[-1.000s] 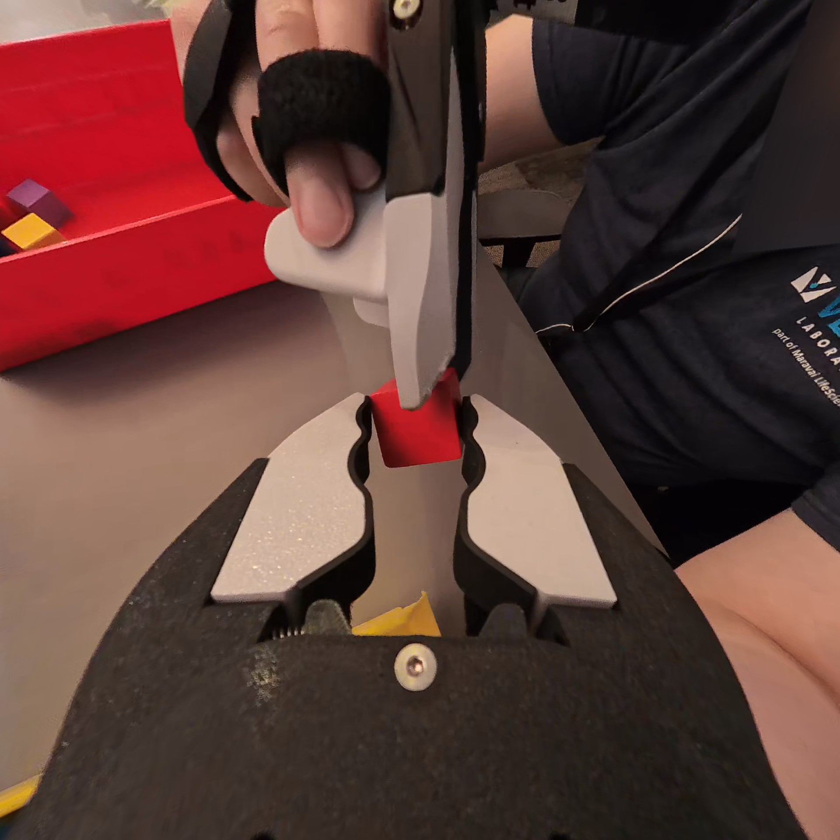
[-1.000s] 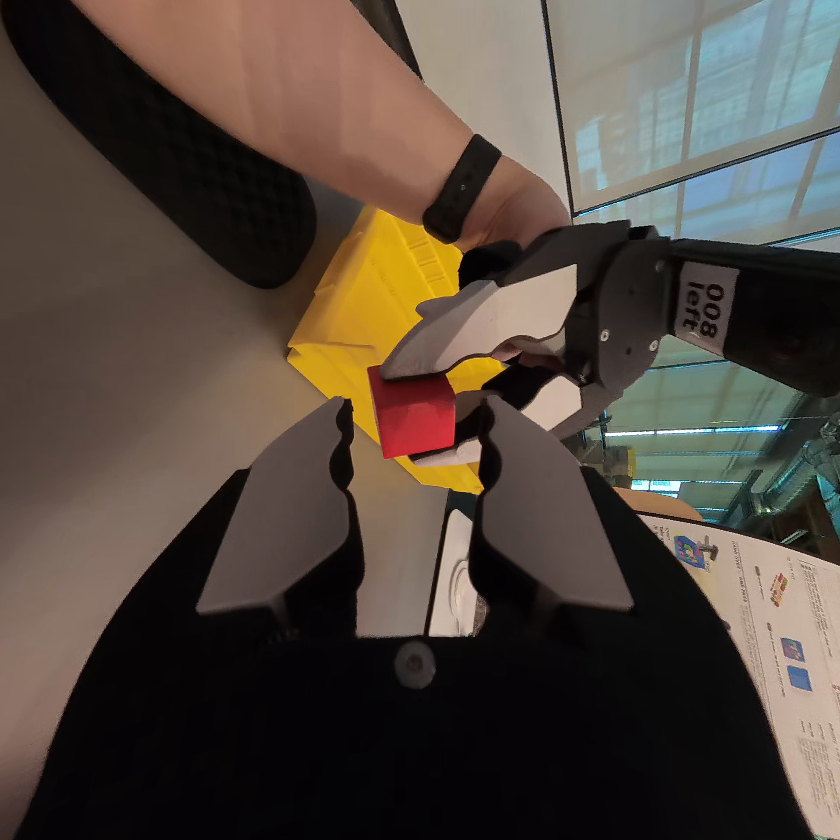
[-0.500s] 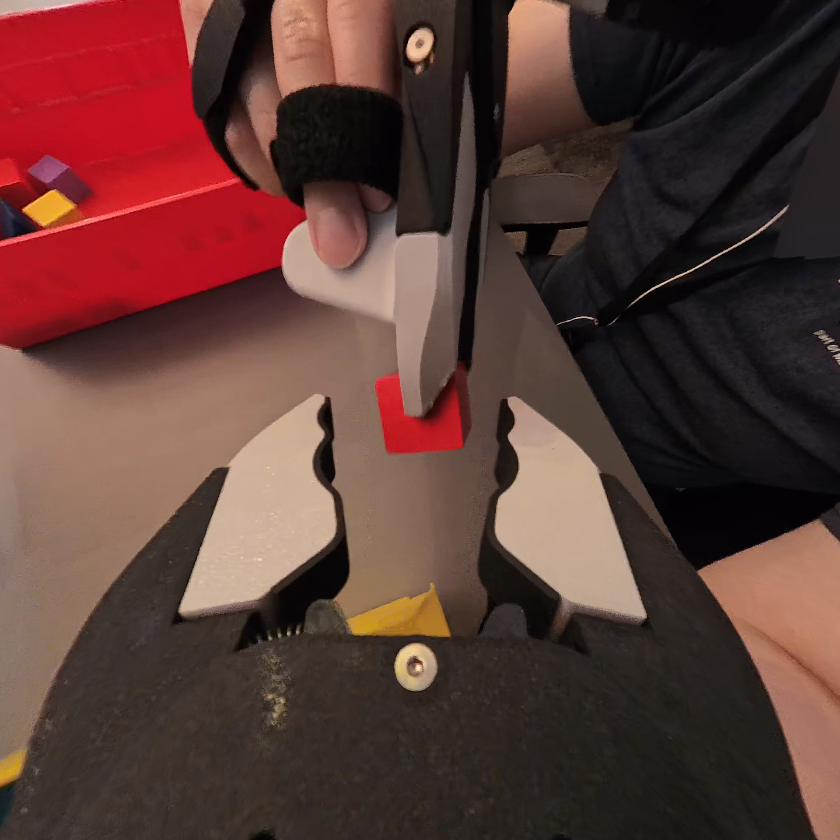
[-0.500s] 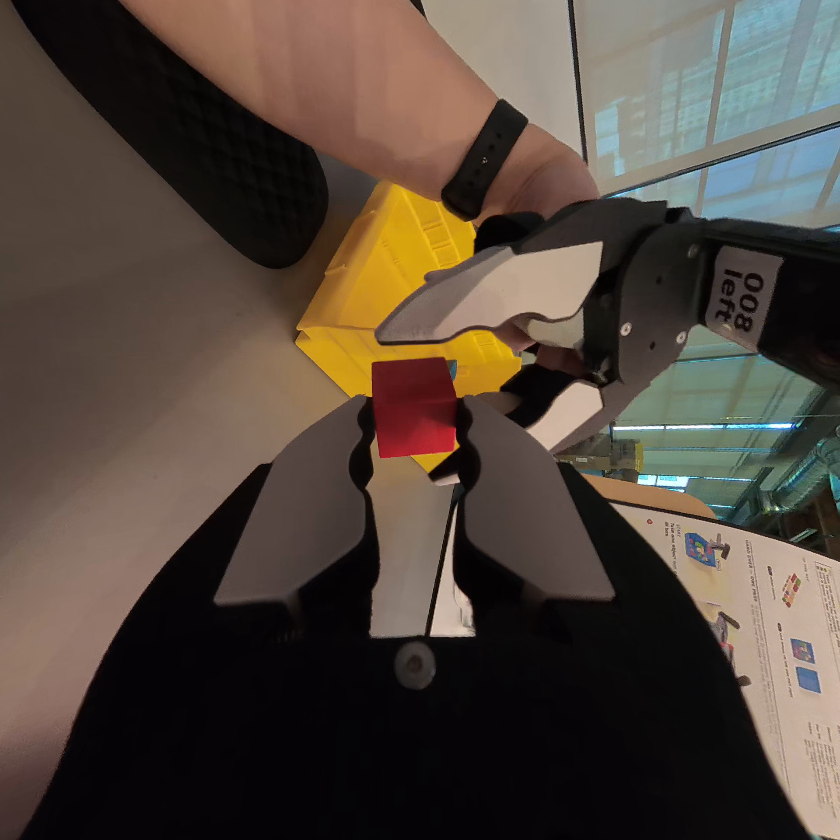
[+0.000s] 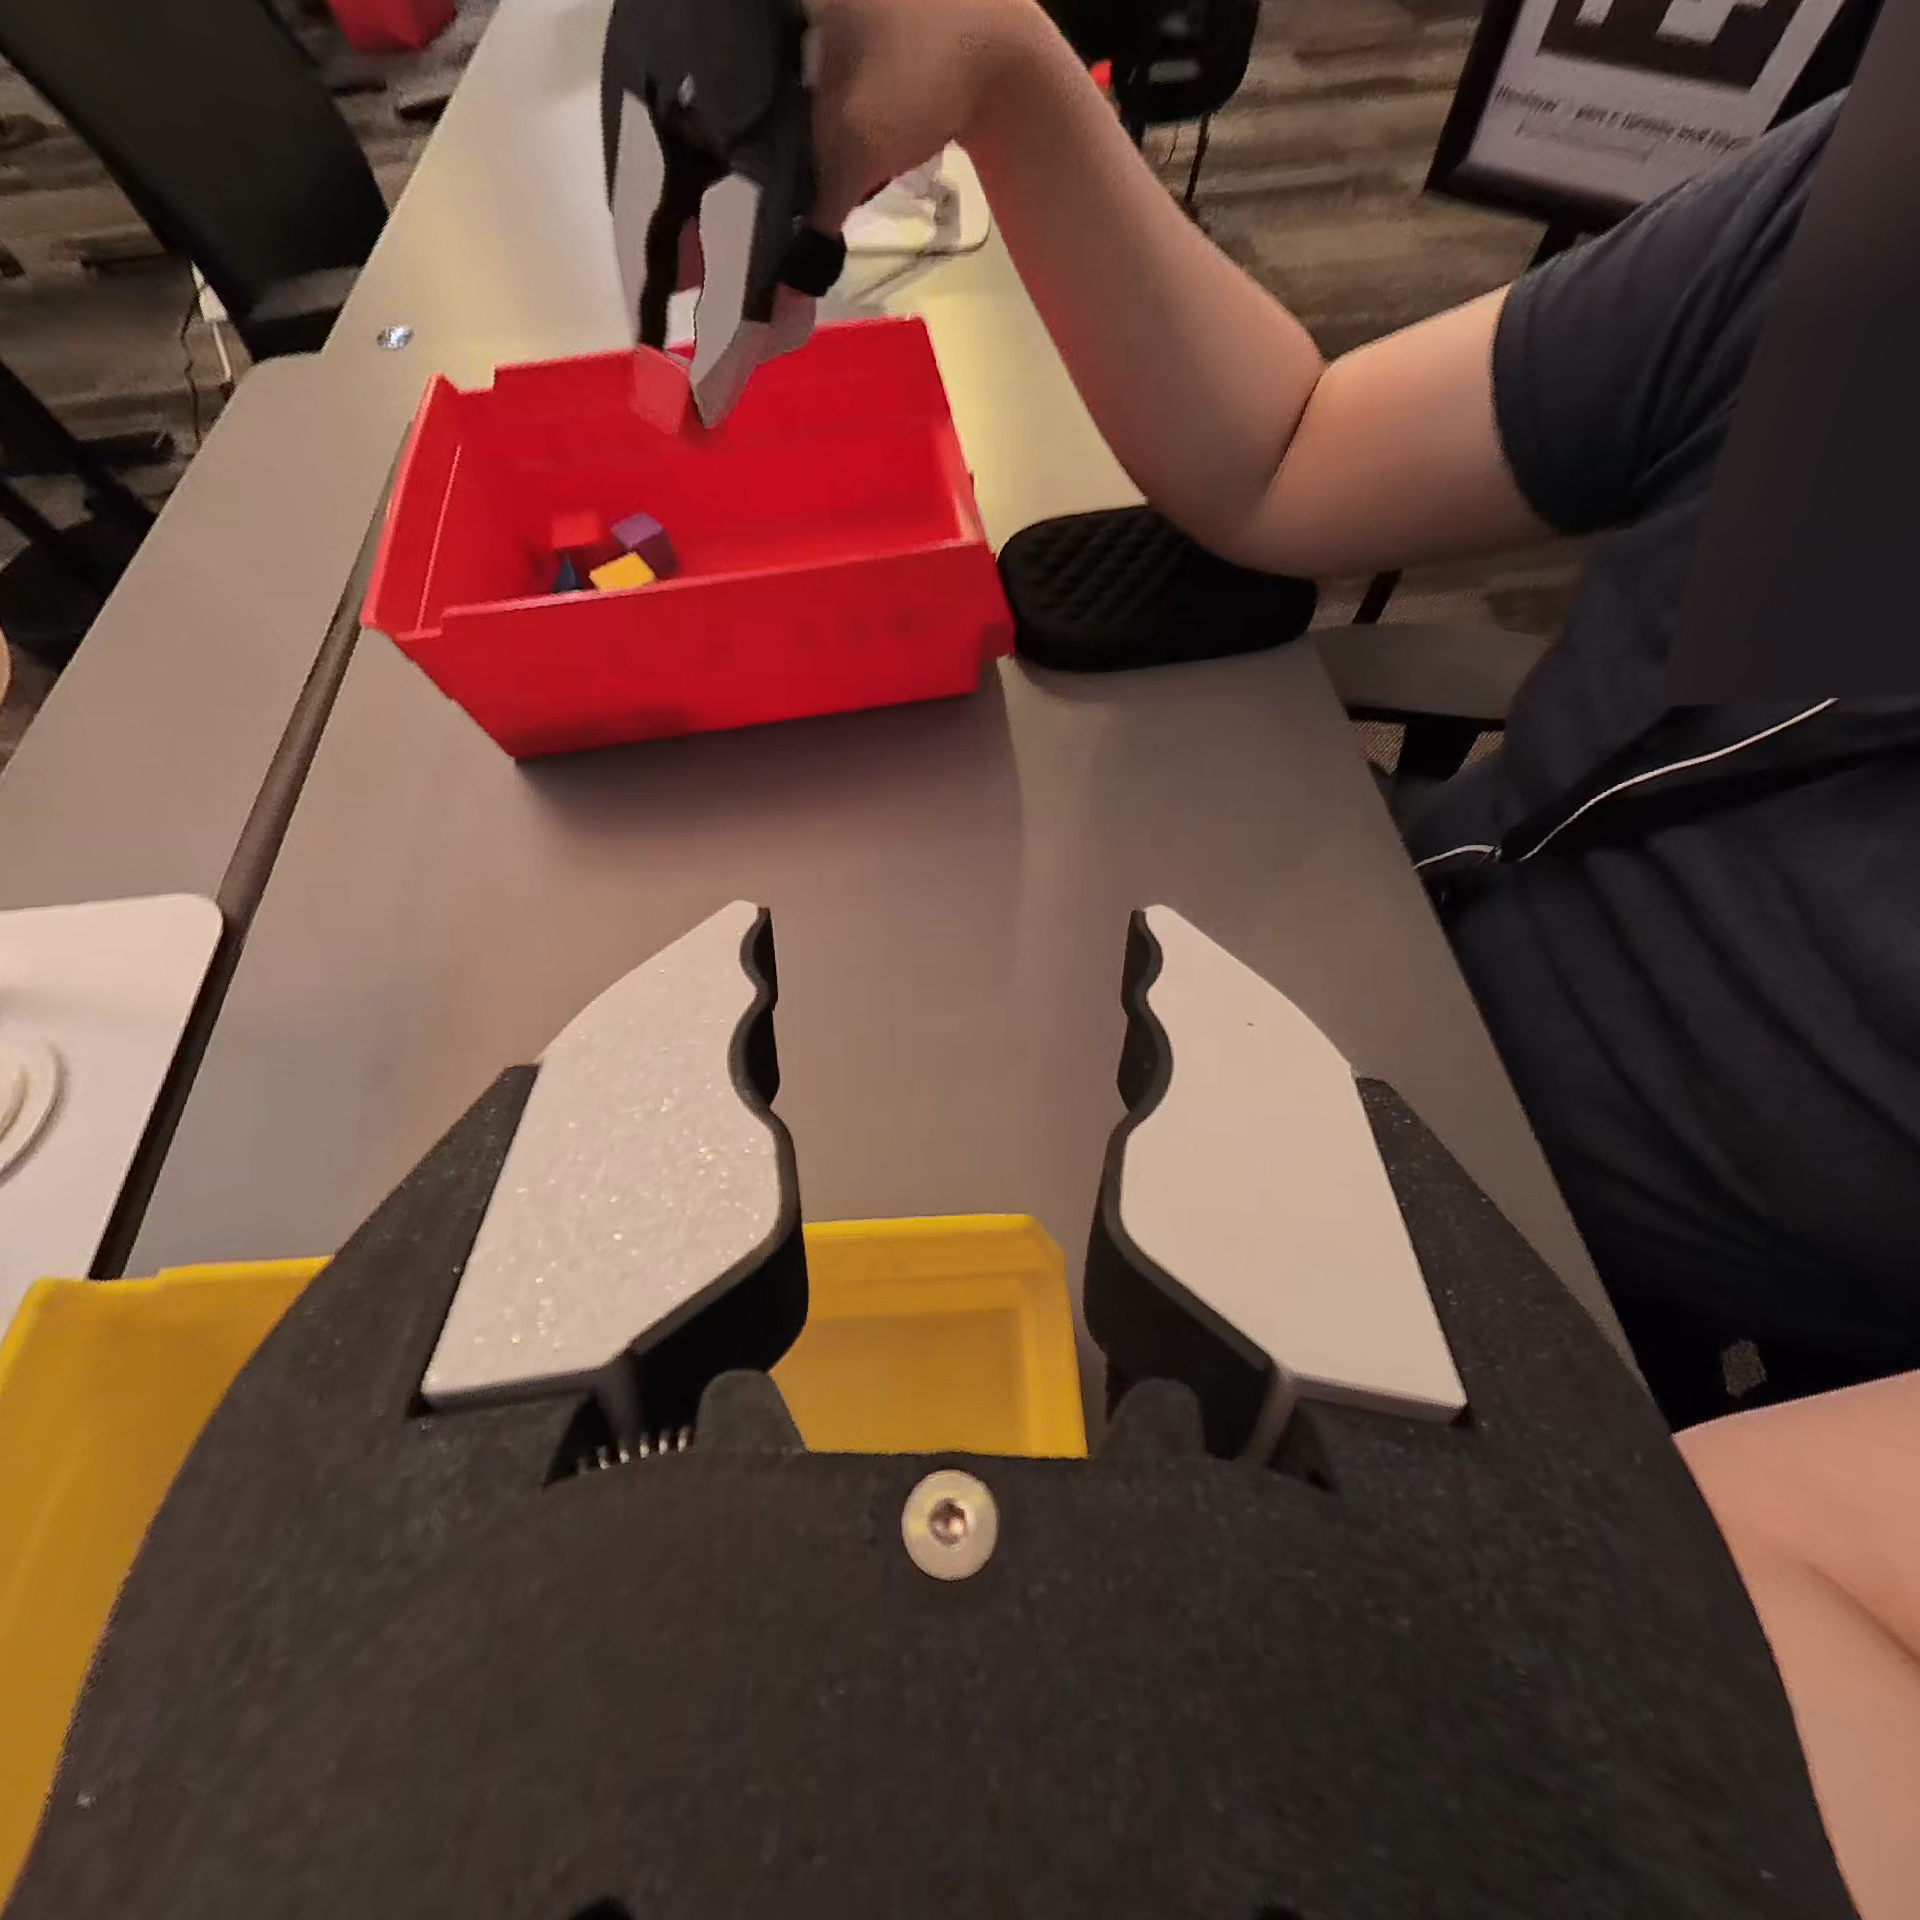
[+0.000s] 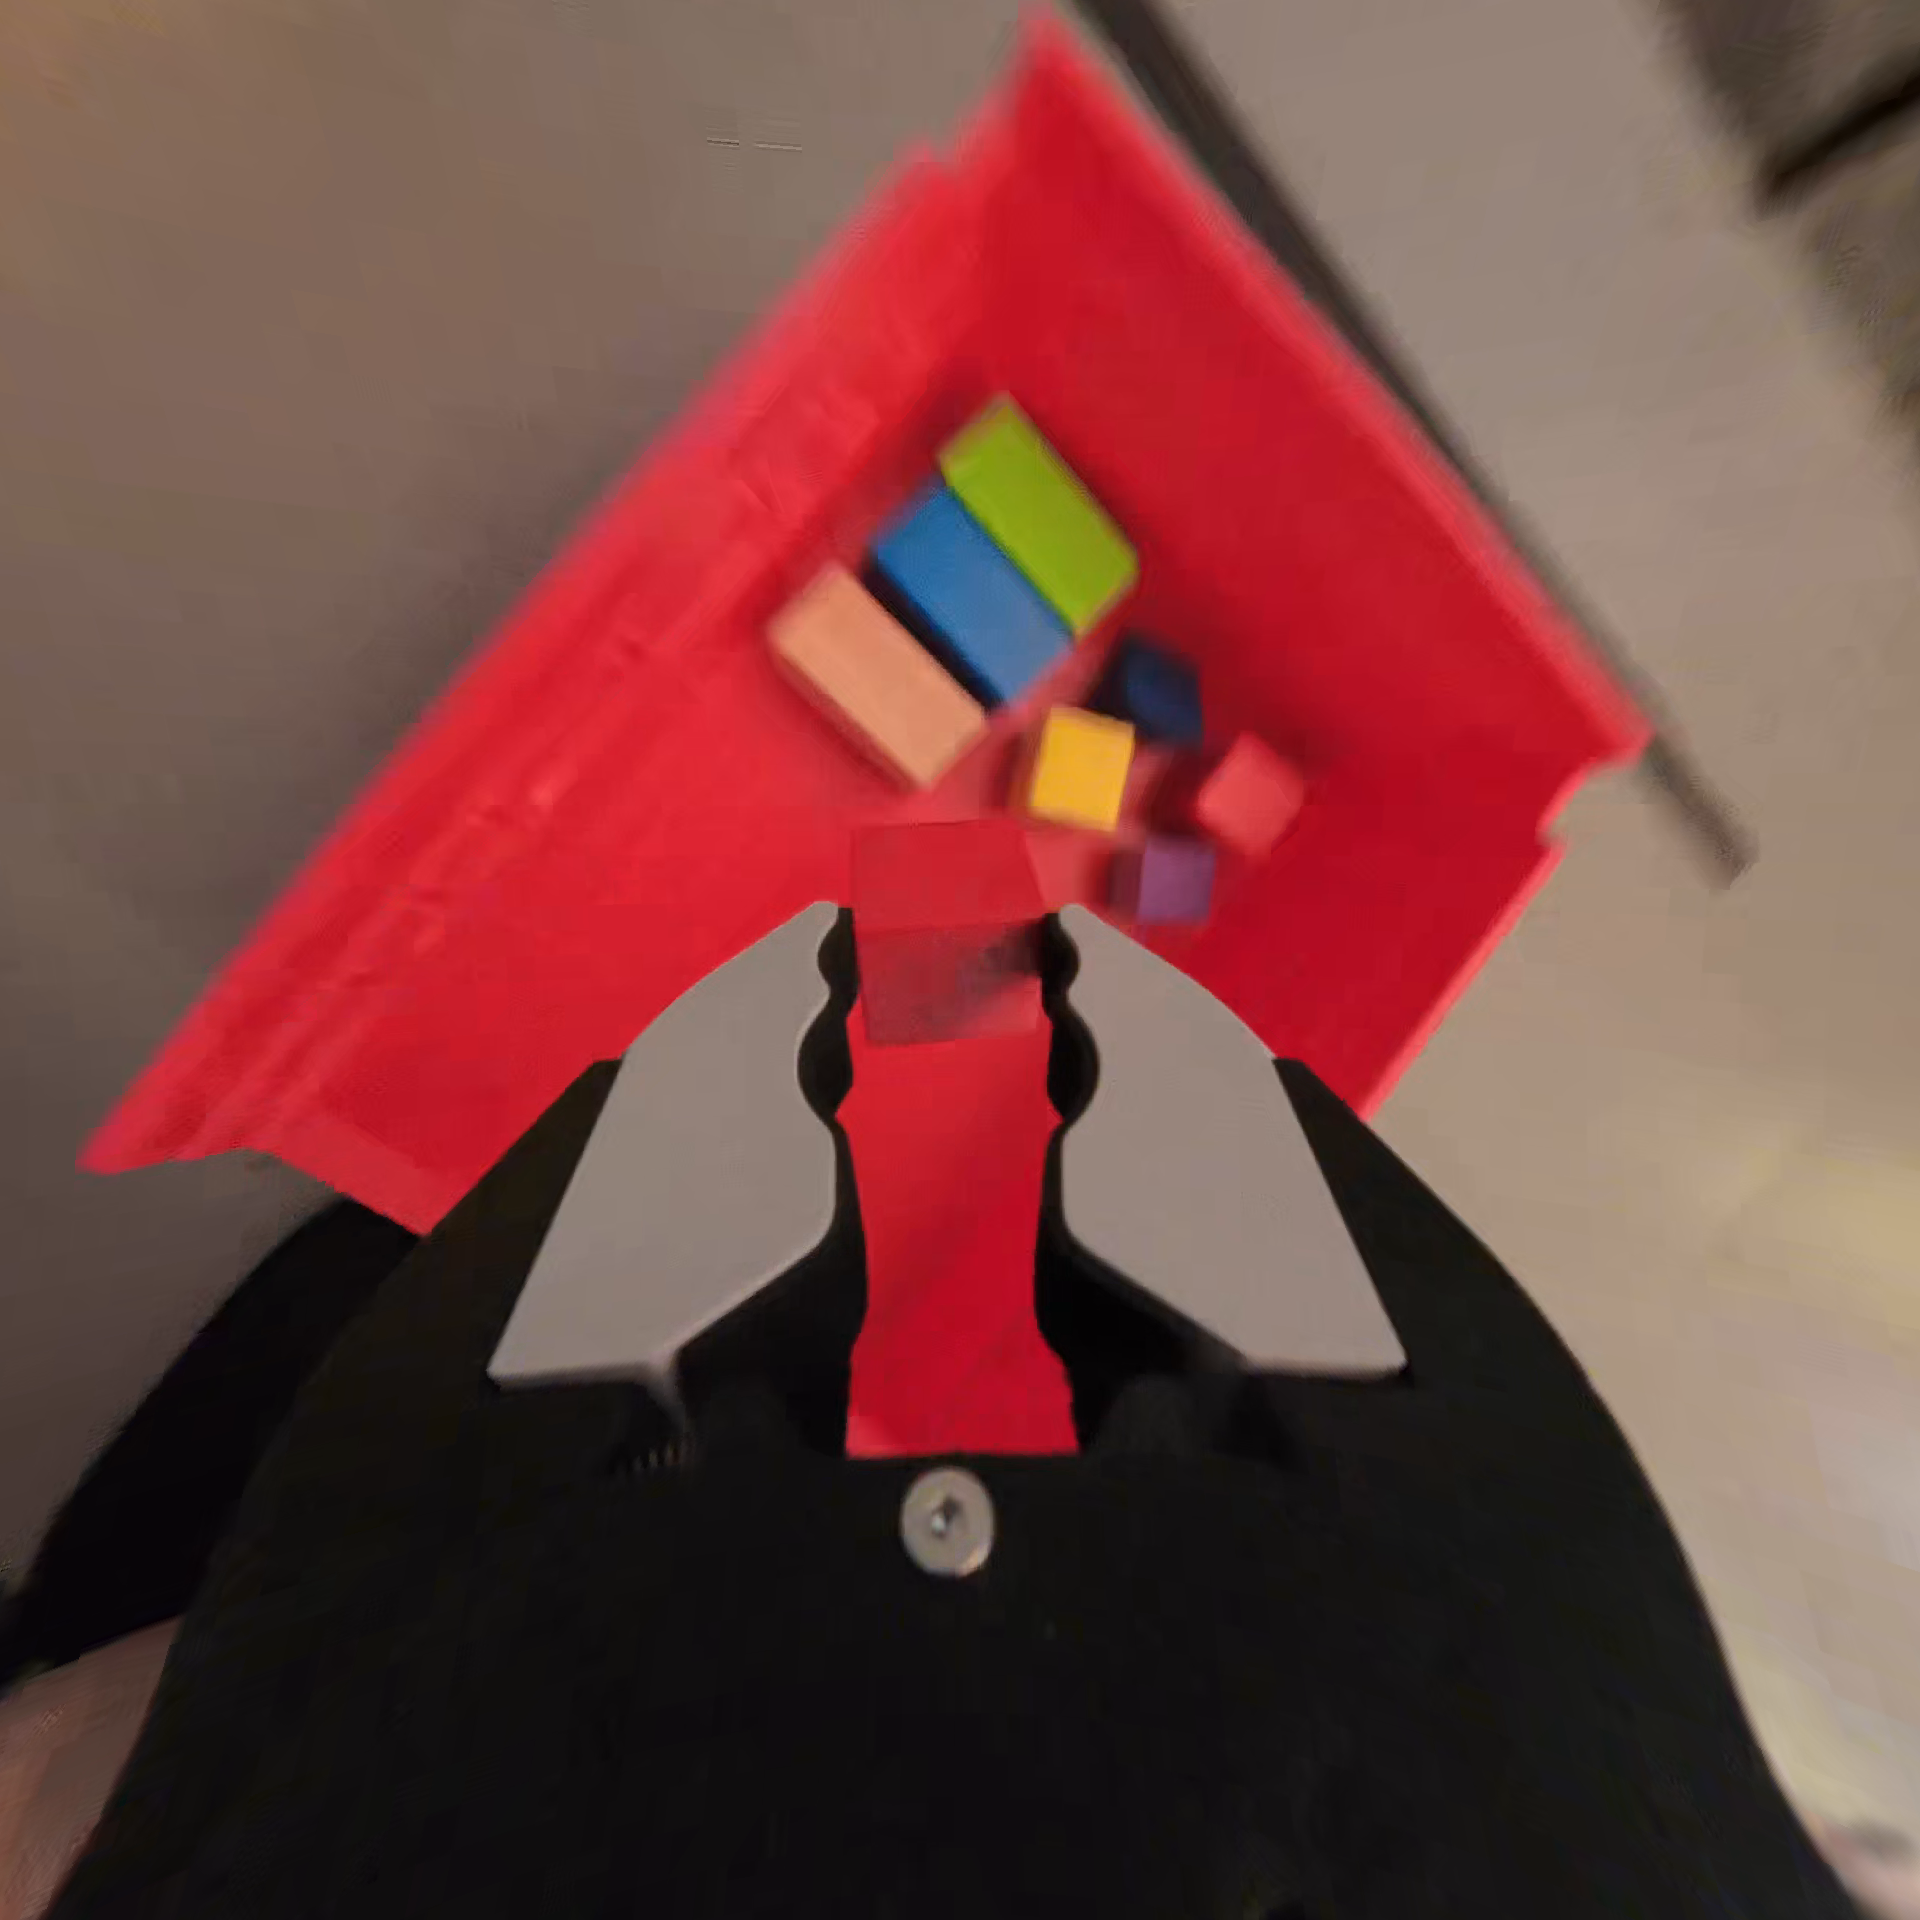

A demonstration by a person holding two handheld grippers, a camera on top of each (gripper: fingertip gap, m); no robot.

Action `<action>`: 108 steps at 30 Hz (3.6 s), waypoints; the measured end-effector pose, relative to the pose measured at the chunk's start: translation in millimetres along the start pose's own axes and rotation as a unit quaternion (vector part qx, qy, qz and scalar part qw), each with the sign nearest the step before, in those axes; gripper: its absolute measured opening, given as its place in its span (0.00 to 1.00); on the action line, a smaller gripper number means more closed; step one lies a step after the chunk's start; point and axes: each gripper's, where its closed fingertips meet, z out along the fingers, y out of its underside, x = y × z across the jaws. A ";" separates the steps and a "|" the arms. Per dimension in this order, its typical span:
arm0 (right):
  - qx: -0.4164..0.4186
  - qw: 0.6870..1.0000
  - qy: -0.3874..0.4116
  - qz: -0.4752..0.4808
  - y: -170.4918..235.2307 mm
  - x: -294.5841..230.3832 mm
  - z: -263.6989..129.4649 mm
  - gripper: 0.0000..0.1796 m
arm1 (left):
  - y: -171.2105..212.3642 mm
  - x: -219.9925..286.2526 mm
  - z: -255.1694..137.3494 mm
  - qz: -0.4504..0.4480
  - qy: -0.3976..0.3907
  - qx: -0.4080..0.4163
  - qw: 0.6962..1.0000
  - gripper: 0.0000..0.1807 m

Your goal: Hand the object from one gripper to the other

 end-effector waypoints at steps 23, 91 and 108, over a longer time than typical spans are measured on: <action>-0.178 0.971 -0.023 0.155 36.3 11.1 109.2 0.19 | 25.1 -15.7 10.7 -0.028 -0.027 -0.072 0.997 0.34; -0.056 0.991 0.076 0.099 8.3 39.7 20.3 0.24 | 197.7 -88.2 -29.9 -0.471 -0.246 -0.366 0.764 0.16; 0.421 0.736 -0.131 -0.515 -119.8 -283.1 -88.3 0.24 | 30.0 46.9 45.7 -0.104 0.193 -0.158 0.963 0.16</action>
